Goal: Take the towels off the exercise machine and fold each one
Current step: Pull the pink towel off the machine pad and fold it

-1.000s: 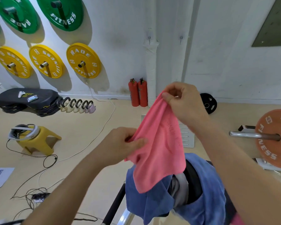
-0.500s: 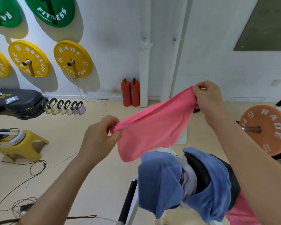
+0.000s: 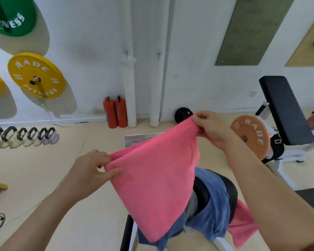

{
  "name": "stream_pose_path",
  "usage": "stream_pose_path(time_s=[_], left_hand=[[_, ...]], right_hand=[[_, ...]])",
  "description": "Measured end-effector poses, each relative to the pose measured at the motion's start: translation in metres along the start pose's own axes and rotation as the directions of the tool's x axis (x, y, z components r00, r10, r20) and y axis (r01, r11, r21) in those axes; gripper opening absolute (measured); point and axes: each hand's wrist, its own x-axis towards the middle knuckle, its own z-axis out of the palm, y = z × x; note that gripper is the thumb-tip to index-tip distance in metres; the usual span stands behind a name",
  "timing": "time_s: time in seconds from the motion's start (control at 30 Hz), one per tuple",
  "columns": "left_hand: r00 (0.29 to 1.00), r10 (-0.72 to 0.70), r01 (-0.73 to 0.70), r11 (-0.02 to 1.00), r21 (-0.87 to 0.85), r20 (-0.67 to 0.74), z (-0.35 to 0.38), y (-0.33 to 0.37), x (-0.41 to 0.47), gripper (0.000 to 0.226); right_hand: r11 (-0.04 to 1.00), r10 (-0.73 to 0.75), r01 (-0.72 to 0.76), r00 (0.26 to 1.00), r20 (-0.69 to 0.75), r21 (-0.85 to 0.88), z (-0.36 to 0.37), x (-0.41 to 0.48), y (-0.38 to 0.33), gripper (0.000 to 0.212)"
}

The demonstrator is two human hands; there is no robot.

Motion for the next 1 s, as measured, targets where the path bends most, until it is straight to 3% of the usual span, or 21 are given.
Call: stream_pose_path(time_s=[0.1, 0.2, 0.33, 0.47, 0.53, 0.63, 0.8, 0.9, 1.0], left_hand=[[0.988, -0.095, 0.086, 0.993, -0.077, -0.121, 0.006, 0.010, 0.026, 0.013], [0.964, -0.135, 0.124, 0.990, -0.063, -0.227, 0.019, 0.004, 0.059, 0.040], [0.907, -0.231, 0.183, 0.969, -0.163, -0.353, 0.023, -0.002, 0.107, 0.046], [0.813, -0.138, 0.113, 0.990, -0.079, -0.565, 0.011, 0.017, 0.150, 0.039], [0.785, -0.123, 0.123, 0.991, -0.042, -0.607, 0.006, 0.023, 0.160, 0.031], [0.851, -0.146, 0.153, 0.988, -0.028, -0.504, 0.020, 0.016, 0.156, 0.029], [0.901, -0.349, 0.312, 0.934, -0.176, -0.259, 0.066, -0.007, 0.097, 0.034], [0.855, -0.499, 0.458, 0.854, -0.249, -0.140, 0.110, -0.029, 0.039, 0.031], [0.745, -0.667, 0.604, 0.683, -0.410, -0.016, 0.142, -0.037, -0.013, 0.027]], right_hand=[[0.992, 0.109, -0.116, 0.987, 0.116, 0.054, -0.018, 0.025, 0.014, 0.017], [0.989, 0.112, -0.121, 0.988, 0.109, 0.085, -0.024, 0.051, 0.023, 0.016], [0.985, 0.032, -0.057, 0.987, 0.157, 0.160, -0.036, 0.086, 0.016, 0.016], [0.964, -0.091, 0.050, 0.985, 0.149, 0.259, -0.057, 0.109, -0.010, 0.009], [0.967, -0.118, 0.077, 0.980, 0.160, 0.242, -0.069, 0.106, -0.014, 0.016], [0.986, -0.143, 0.124, 0.973, 0.183, 0.116, -0.077, 0.089, 0.003, 0.016], [0.990, -0.094, 0.096, 0.995, 0.028, -0.103, -0.060, 0.041, 0.073, 0.012], [0.981, 0.167, -0.161, 0.985, 0.047, -0.109, -0.037, -0.004, 0.146, 0.018], [0.897, 0.442, -0.442, 0.895, 0.061, -0.016, -0.015, -0.056, 0.203, 0.012]])
